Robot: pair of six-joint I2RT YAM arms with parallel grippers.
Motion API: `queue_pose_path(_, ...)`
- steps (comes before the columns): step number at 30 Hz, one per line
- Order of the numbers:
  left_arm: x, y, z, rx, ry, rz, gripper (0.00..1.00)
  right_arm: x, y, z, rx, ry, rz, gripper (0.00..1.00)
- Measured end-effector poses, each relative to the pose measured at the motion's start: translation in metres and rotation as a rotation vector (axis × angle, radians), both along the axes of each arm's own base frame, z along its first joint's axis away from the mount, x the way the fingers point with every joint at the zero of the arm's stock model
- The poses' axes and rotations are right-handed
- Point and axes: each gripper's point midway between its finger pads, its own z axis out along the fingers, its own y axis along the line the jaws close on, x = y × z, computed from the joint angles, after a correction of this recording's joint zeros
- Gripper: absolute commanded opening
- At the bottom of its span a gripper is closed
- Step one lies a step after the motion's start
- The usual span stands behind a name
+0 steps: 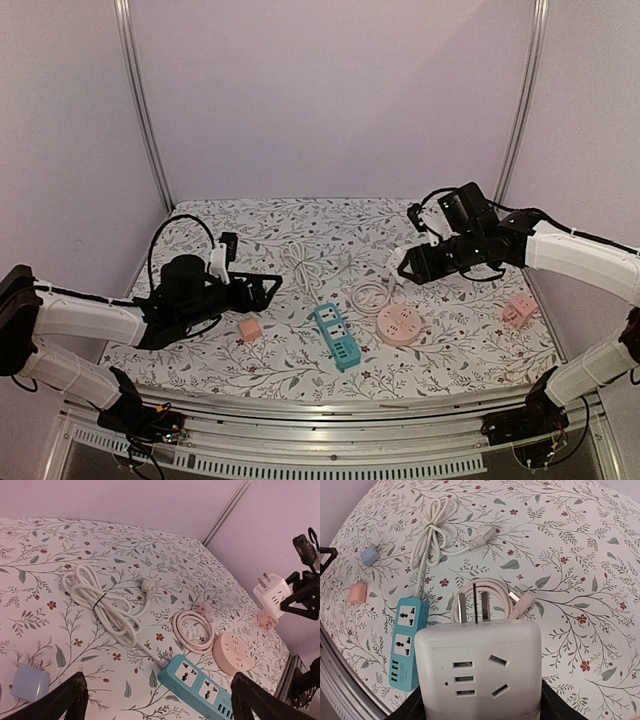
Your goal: Insert the plug
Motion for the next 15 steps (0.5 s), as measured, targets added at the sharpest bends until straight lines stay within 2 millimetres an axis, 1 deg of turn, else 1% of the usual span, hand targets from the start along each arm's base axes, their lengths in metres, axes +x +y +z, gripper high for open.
queue_pose_path(3,-0.009,-0.007,0.008,-0.043,-0.035,-0.067,0.99,-0.016,0.021,0.002,0.03,0.009,0.144,0.23)
queue_pose_path(7,-0.026,-0.017,0.019,-0.103,-0.087,-0.173,0.99,-0.037,0.042,0.005,0.07,0.018,0.325,0.23)
queue_pose_path(13,-0.047,-0.034,0.041,-0.189,-0.16,-0.336,0.99,-0.079,0.071,0.016,0.145,0.035,0.593,0.22)
queue_pose_path(15,-0.055,-0.042,0.044,-0.212,-0.173,-0.401,0.99,-0.093,0.08,0.023,0.156,0.035,0.666,0.22)
